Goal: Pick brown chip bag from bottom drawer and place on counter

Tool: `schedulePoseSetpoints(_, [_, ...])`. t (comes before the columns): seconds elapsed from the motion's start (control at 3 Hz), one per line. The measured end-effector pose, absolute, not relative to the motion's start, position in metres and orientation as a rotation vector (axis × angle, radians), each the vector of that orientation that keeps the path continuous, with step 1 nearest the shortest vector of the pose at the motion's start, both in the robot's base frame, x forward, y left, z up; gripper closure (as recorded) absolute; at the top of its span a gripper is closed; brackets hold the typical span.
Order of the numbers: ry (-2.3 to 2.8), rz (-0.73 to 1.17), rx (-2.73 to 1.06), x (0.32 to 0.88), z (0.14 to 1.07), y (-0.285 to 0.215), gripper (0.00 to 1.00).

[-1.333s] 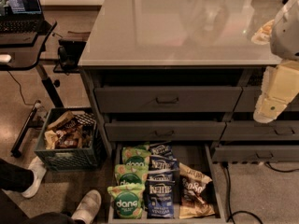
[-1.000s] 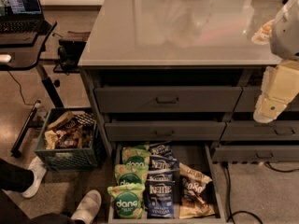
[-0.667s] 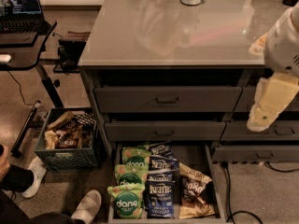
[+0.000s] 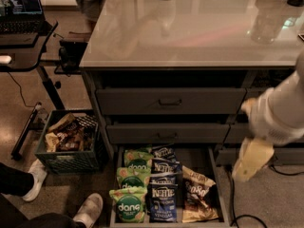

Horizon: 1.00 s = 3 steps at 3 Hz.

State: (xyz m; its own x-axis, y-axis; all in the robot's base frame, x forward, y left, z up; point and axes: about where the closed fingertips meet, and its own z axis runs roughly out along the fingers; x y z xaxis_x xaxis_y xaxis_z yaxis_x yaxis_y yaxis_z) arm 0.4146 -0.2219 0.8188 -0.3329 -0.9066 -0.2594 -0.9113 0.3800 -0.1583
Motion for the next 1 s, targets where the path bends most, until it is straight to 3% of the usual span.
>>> schedulePoseSetpoints(0.33, [2.356,0.088,-1.616,0.402,0.744,-0.224,0.0])
schedulePoseSetpoints(1.0, [2.351,0.132,-1.604,0.4,0.725,-0.221,0.0])
